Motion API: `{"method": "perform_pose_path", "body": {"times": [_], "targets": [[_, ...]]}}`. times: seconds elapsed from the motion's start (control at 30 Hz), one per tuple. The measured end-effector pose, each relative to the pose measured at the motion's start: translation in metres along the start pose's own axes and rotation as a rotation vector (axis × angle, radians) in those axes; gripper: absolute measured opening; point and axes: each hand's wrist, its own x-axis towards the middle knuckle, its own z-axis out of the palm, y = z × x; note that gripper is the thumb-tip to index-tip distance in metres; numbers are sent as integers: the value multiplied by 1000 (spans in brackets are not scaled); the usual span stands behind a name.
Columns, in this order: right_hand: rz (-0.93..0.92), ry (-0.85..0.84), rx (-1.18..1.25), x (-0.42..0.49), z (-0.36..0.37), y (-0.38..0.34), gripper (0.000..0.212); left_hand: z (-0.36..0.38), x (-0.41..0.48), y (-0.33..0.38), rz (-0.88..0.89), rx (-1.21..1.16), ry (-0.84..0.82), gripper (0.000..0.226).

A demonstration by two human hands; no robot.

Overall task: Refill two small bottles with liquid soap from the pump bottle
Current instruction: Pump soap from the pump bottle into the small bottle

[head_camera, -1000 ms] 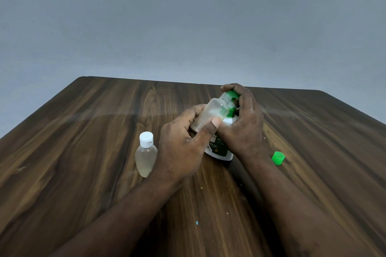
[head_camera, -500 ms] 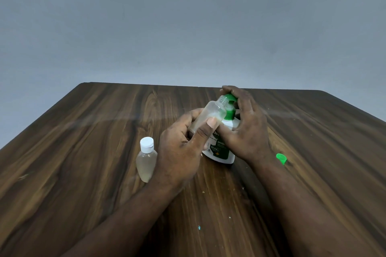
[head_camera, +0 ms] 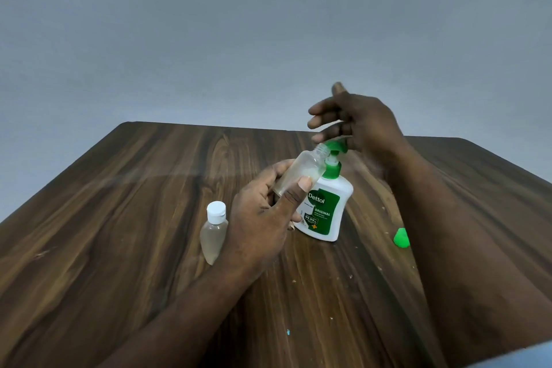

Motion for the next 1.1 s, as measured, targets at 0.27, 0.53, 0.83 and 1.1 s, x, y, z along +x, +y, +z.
{"method": "perform_pose_path", "body": {"times": [0.27,0.53,0.83,1.1], "targets": [[150,-156,18,27,16,20,21,-2,0,-3,-6,9,20,42],[193,-152,-66,26,16,18,21,-3,-1,-7,-22,28,24,43],[222,-141,-141,26,17,20,22,-1,-1,-7,-66,-73,0,42],[129,-98,-306,26,15,16,19,-1,0,-7,-122,-209,-69,40]]}}
